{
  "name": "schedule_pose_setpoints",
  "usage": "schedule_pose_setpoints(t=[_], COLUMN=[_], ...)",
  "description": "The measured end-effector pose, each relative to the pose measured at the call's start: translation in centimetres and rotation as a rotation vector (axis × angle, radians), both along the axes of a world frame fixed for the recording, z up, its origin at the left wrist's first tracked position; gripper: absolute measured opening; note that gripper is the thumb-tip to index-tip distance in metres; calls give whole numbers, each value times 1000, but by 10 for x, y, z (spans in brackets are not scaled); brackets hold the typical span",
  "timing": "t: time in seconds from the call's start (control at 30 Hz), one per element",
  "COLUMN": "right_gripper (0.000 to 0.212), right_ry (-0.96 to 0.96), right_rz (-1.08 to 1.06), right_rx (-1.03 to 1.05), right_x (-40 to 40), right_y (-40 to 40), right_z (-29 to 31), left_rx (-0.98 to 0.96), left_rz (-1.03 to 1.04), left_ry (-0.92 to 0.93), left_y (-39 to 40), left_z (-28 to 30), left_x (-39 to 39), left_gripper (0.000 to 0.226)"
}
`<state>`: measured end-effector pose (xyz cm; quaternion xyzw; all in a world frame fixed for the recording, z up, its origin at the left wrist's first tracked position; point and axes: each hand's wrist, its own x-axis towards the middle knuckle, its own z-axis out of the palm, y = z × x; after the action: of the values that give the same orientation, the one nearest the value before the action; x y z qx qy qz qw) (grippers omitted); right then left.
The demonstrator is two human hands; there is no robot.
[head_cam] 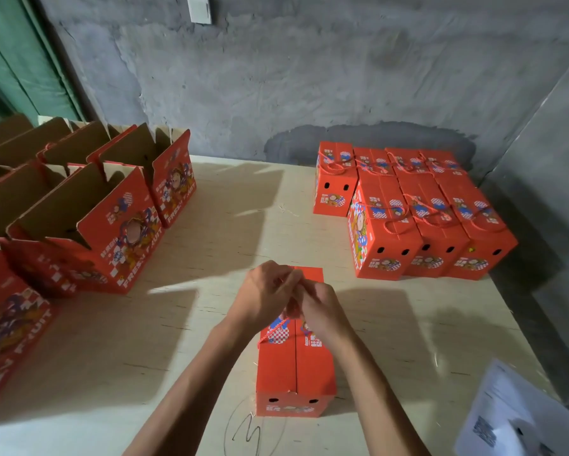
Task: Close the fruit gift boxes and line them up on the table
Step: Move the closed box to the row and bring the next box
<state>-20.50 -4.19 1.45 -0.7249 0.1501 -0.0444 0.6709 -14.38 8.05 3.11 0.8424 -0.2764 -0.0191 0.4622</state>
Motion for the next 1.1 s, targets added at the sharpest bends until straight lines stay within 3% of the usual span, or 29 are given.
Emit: schedule_pose_setpoints(t=[0.33, 0.53, 0.6, 0.73, 0.87, 0.93, 1.0, 1.1], right_gripper=[39, 41, 39, 33, 34, 34, 33, 32], right_ry=[-6, -35, -61, -110, -239, -289, -310, -328], right_rz=[-122, -173, -212, -261, -254, -311, -393, -456], right_rx=[-157, -267, -306, -317, -397, -413, -398, -373], right_x=[23, 37, 45, 64, 82, 94, 106, 123], right_y=[0, -15, -22, -35, -36, -38, -43, -56], right_z=[14, 46, 60, 90, 112, 118, 123, 128], left_rx=[-100, -202, -256, -144, -59, 23, 170, 163], left_rz=[126, 121, 89, 94, -102, -110, -55, -52], left_ry=[-39, 14, -10, -96, 41, -17, -106, -62], left_y=[-2, -16, -19, -24, -28, -30, -34, -41], left_z=[2, 9, 15, 21, 17, 11, 10, 12], left_x=[13, 23, 27, 36, 33, 35, 38, 39], left_gripper=[52, 51, 42, 40, 39, 54, 96, 131])
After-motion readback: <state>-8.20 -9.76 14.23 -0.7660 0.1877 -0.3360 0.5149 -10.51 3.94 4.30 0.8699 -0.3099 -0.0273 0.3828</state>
